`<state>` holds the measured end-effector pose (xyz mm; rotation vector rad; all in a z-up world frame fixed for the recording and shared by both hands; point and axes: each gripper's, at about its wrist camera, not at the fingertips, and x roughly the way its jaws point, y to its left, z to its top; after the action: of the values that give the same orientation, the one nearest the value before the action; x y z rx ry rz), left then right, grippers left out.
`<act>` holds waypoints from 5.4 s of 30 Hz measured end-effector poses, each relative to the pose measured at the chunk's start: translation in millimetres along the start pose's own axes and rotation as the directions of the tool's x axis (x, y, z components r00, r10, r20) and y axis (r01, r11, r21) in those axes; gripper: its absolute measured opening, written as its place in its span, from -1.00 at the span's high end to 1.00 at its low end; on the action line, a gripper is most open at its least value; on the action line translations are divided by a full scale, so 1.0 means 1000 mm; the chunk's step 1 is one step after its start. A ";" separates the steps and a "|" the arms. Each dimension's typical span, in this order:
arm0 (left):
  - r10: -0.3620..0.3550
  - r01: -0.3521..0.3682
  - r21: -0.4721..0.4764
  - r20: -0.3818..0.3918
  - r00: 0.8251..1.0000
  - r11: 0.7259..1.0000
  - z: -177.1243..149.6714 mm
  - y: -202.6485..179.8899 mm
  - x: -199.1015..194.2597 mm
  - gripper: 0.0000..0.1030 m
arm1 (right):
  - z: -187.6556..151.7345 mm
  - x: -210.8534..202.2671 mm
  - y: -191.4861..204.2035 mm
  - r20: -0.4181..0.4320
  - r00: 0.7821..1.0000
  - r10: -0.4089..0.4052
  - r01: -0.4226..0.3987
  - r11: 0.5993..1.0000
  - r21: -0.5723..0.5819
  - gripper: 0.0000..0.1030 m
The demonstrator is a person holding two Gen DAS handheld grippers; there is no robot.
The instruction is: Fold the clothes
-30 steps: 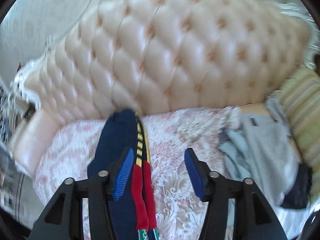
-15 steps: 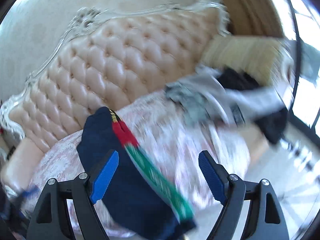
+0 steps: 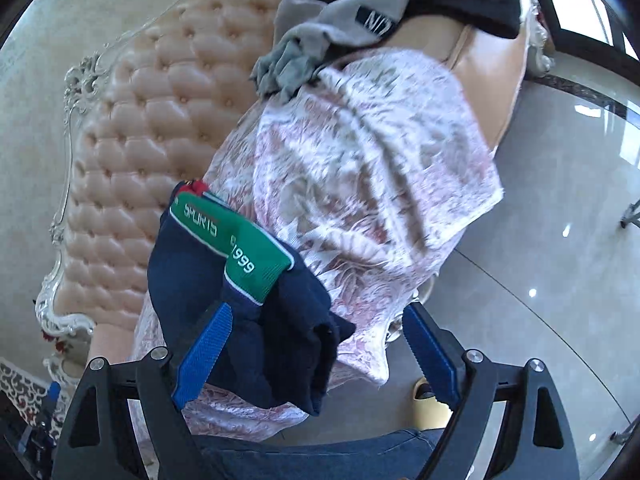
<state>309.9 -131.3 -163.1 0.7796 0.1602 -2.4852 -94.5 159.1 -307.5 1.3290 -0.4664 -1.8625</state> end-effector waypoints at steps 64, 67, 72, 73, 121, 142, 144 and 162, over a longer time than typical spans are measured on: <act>-0.593 0.406 -0.574 -0.178 0.786 0.711 -0.091 -0.094 0.216 -0.46 | 0.036 -0.022 0.047 0.004 1.000 -0.016 0.017 0.905 -0.424 -0.54; -0.636 0.457 -0.582 -0.139 0.759 0.673 -0.099 -0.099 0.224 -0.17 | 0.037 -0.022 0.046 -0.001 1.000 0.001 -0.002 0.908 -0.419 -0.54; -0.735 0.483 -0.683 -0.118 0.667 0.548 -0.102 -0.089 0.230 0.54 | 0.040 -0.020 0.049 0.008 1.000 0.012 -0.008 0.914 -0.405 -0.54; -0.751 0.495 -0.692 -0.105 0.652 0.526 -0.096 -0.085 0.226 0.58 | 0.041 -0.020 0.051 0.012 1.000 0.019 -0.012 0.914 -0.405 -0.54; -0.613 0.170 -0.972 0.235 0.754 -0.164 -0.004 0.248 0.338 0.29 | 0.149 0.112 0.250 -0.071 0.985 0.159 -0.170 0.798 -0.578 -0.60; -0.373 0.185 -0.921 0.046 0.927 0.344 0.024 0.272 0.284 -0.99 | 0.114 0.204 0.264 -0.247 0.961 0.123 -0.248 0.780 -0.575 -0.60; -0.249 0.180 -0.766 0.027 0.968 0.616 0.057 0.270 0.283 -0.99 | 0.115 0.202 0.267 -0.235 0.965 0.115 -0.236 0.771 -0.592 -0.60; -0.396 0.217 -0.677 -0.120 0.910 0.704 0.094 0.251 0.329 0.73 | 0.146 0.205 0.259 -0.192 0.977 0.090 -0.188 0.783 -0.592 -0.60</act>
<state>164.2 -517.7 -259.2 0.7953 1.2860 -2.3359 -157.6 -180.6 -203.4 0.9475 0.1246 -1.5736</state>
